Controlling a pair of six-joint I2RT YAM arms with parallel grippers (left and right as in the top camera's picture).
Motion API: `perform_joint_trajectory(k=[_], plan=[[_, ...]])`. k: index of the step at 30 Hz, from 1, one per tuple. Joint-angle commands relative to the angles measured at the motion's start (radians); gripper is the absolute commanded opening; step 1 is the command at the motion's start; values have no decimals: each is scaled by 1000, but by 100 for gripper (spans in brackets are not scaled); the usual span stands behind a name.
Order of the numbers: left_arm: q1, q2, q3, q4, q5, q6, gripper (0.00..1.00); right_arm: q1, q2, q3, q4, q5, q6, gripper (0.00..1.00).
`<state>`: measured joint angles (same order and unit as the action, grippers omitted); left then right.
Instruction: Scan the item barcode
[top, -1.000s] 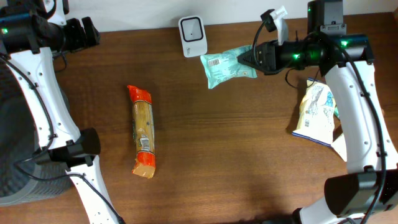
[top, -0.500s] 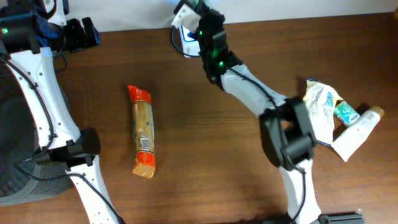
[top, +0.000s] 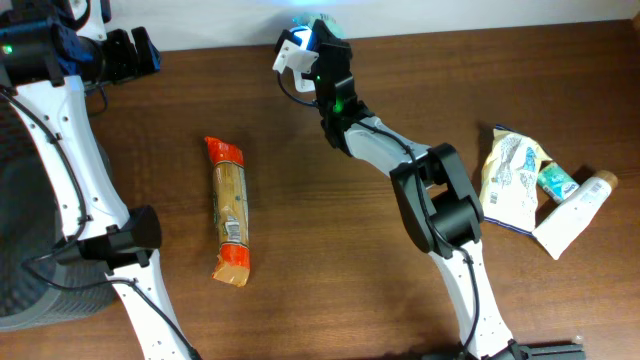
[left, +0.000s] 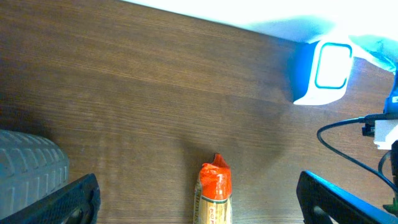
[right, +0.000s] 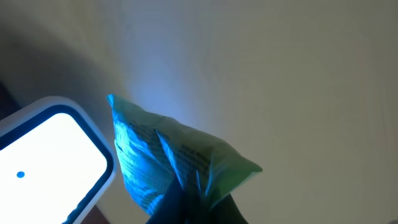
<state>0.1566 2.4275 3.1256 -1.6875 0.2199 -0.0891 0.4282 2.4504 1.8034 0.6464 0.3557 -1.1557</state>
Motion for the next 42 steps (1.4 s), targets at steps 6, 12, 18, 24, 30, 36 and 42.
perform_joint_trajectory(k=[6,12,18,24,30,36,42], plan=[[4,-8,2,0,0,16,99,-4,-564,20,-734,-106,756,4],[4,-8,2,0,0,16,99,-227,-890,16,-1797,-135,1516,4],[4,-8,2,0,0,16,99,-452,-705,-188,-1930,-254,1565,4],[4,-8,2,0,0,16,99,-483,-597,-259,-1950,-315,1554,35],[4,-8,2,0,0,16,99,-514,-597,148,-2137,-457,1440,61],[4,-8,2,0,0,16,99,-248,-489,187,-1912,-824,1342,58],[4,-8,2,0,0,16,99,192,-209,187,-1640,-927,1351,65]])
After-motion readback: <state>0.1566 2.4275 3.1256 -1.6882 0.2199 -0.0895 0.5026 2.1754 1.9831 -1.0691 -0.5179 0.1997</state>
